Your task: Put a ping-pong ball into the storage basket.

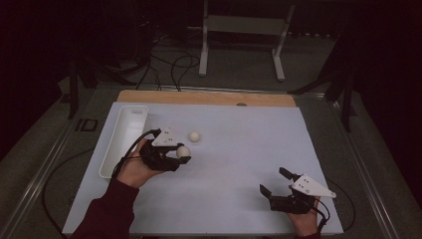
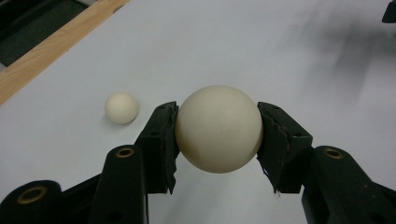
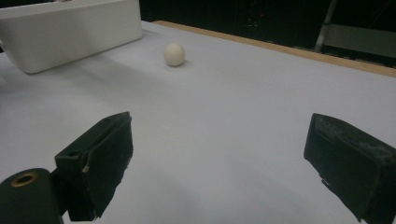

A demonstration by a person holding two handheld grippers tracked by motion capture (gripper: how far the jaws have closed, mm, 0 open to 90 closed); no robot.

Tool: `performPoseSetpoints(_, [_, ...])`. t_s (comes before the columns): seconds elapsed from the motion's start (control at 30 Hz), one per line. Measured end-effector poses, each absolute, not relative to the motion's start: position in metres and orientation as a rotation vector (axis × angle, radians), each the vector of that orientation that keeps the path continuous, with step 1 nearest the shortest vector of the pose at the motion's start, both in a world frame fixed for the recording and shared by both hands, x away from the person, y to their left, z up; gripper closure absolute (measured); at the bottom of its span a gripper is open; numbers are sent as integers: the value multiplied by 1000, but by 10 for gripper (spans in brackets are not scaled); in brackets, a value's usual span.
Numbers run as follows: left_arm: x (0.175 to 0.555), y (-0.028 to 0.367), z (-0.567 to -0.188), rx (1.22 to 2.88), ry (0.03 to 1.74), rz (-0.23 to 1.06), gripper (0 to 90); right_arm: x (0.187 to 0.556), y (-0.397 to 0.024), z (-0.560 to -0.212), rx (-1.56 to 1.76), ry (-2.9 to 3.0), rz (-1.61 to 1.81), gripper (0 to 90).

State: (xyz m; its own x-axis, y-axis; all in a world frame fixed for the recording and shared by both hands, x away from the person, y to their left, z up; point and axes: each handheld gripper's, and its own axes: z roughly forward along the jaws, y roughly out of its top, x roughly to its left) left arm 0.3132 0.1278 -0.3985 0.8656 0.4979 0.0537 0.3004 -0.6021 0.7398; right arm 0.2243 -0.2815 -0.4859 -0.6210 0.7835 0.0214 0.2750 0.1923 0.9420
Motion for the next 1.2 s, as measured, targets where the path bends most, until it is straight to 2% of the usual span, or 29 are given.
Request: performPoseSetpoints(1.2, [313,145,-395,2249,610,352,510,225,-280,-487,981,2015,1423,79])
